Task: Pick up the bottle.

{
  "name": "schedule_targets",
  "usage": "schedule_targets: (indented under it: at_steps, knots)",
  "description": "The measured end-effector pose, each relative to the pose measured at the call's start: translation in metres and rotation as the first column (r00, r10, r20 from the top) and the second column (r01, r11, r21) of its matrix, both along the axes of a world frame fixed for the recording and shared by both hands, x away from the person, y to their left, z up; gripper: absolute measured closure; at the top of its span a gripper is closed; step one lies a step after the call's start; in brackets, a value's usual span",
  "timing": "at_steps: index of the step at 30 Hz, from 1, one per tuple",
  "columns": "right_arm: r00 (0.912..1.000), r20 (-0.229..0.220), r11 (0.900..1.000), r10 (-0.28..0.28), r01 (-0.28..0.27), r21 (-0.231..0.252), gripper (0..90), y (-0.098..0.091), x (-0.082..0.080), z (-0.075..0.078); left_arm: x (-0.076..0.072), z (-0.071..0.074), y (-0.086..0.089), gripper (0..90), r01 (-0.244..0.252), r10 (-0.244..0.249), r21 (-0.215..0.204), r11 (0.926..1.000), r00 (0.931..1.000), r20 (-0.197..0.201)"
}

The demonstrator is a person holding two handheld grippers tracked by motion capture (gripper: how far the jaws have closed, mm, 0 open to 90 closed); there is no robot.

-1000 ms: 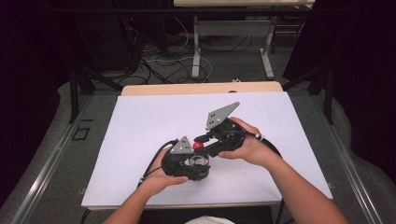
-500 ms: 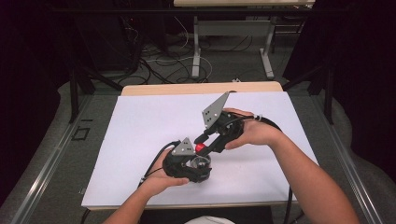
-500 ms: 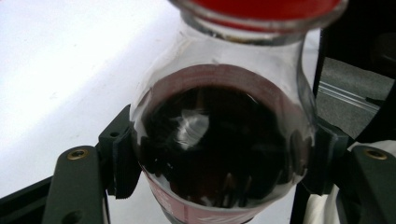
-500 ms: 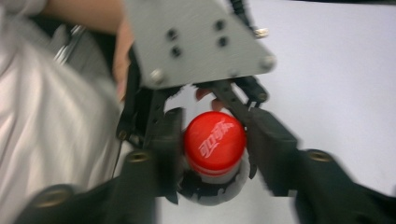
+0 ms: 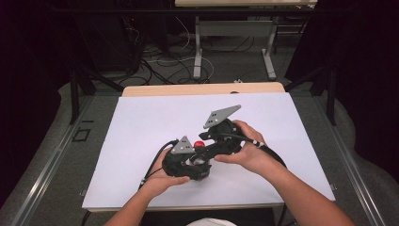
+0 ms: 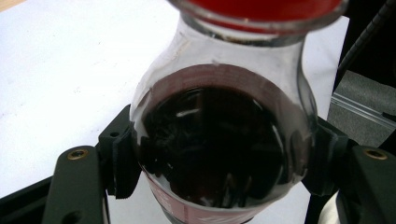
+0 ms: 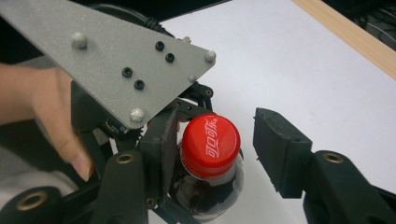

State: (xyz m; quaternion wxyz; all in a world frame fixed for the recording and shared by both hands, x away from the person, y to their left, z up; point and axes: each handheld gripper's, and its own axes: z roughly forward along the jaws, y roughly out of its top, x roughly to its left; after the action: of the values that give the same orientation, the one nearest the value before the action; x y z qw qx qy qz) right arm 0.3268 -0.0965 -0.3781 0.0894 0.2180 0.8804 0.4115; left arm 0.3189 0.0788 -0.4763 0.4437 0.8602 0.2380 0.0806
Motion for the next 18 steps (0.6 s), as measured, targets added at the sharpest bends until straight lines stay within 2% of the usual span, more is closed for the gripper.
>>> schedule_targets:
  at_steps: [2, 6, 8, 9, 11, 12, 13, 14, 15, 18]
  knots:
    - [0.9997, 0.006, 0.9997, -0.022, 0.022, -0.008, 55.0, 0.002, -0.002, -0.001, 0.000, 0.000, 0.000, 29.9, 0.000, 0.000, -0.001, 1.0000, 1.0000, 0.001]
    - [0.9990, -0.017, 0.9991, -0.041, 0.040, -0.016, 56.1, 0.004, -0.002, -0.004, -0.001, 0.001, -0.001, 30.0, -0.009, 0.009, 0.004, 0.9999, 0.9999, 0.004]
    - [0.9988, -0.035, 0.9994, -0.035, 0.034, -0.010, 60.2, 0.004, -0.002, -0.005, -0.001, 0.001, -0.001, 30.0, -0.010, 0.009, 0.009, 0.9999, 0.9999, 0.009]
    - [0.9990, -0.034, 0.9996, -0.028, 0.028, -0.009, 60.4, 0.004, -0.002, -0.004, -0.001, 0.002, 0.000, 30.0, 0.003, -0.003, 0.016, 0.9999, 1.0000, -0.002]
    - [0.9994, -0.032, 0.9998, 0.015, -0.016, -0.010, 60.7, 0.003, 0.001, -0.004, -0.001, 0.001, 0.000, 30.0, 0.002, -0.002, 0.008, 1.0000, 1.0000, 0.003]
    - [0.9980, -0.047, 0.9990, 0.043, -0.044, -0.009, 60.8, 0.002, 0.004, -0.004, -0.001, 0.001, 0.000, 30.0, 0.010, -0.010, 0.018, 0.9998, 0.9999, 0.009]
    - [0.9942, -0.041, 0.9949, 0.100, -0.100, -0.008, 60.9, 0.000, 0.008, -0.004, -0.002, 0.001, 0.001, 30.0, 0.026, -0.026, 0.015, 0.9996, 0.9997, 0.000]
    - [0.9877, -0.048, 0.9886, 0.149, -0.150, -0.016, 60.9, -0.001, 0.011, -0.004, -0.002, 0.001, 0.001, 30.0, 0.040, -0.040, 0.019, 0.9990, 0.9992, 0.001]
    - [0.9725, -0.023, 0.9724, 0.232, -0.232, -0.020, 60.9, -0.003, 0.016, -0.004, -0.002, 0.001, 0.001, 29.9, 0.040, -0.040, 0.019, 0.9990, 0.9992, 0.001]
    - [0.9114, -0.014, 0.9110, 0.411, -0.411, -0.028, 60.9, -0.008, 0.028, -0.005, -0.005, 0.001, -0.001, 29.9, 0.060, -0.060, 0.028, 0.9978, 0.9982, -0.005]
